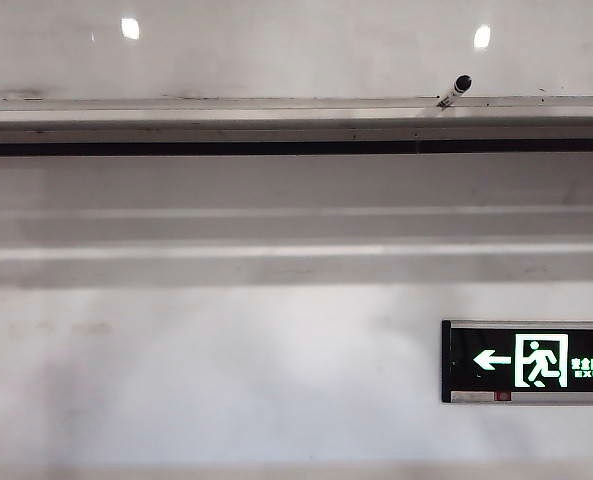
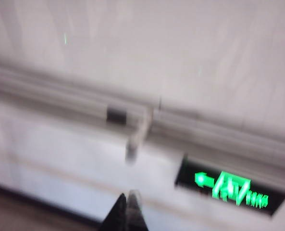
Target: Wipe the whiteboard clean using the black magnetic whiteboard eraser attached to the whiteboard.
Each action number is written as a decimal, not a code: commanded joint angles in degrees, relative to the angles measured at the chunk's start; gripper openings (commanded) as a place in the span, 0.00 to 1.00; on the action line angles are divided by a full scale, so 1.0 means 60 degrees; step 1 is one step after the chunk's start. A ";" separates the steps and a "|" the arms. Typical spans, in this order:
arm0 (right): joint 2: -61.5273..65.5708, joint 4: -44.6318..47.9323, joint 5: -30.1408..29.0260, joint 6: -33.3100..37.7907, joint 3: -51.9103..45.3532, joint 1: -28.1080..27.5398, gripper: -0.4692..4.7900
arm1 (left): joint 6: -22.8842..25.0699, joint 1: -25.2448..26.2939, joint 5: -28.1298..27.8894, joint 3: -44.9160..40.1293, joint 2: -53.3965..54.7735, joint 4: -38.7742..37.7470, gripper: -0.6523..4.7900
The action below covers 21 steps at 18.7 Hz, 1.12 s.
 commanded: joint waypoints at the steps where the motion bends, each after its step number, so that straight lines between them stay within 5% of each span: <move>1: -0.0933 0.0951 0.0033 0.0149 -0.1836 0.0000 0.09 | 0.0470 -0.0004 -0.0022 -0.1024 -0.0291 0.0874 0.11; 5: -0.2055 0.2368 0.0087 0.0160 -0.4113 0.0000 0.13 | 0.0412 -0.0018 0.0386 -0.2583 -0.0463 0.2051 0.11; 10: -0.2535 0.1381 -0.0018 0.0182 -0.5355 0.0004 0.13 | 0.0605 -0.0015 0.0889 -0.4382 -0.0448 0.4652 0.11; 18: -0.2561 -0.1158 -0.0015 0.0182 -0.5504 0.0004 0.13 | 0.0692 -0.0007 0.0911 -0.5074 -0.0736 0.5078 0.11; 21: -0.2565 -0.1231 0.0018 0.0182 -0.5504 0.0004 0.13 | 0.1086 0.0911 0.0834 -0.5770 -0.2025 0.5366 0.11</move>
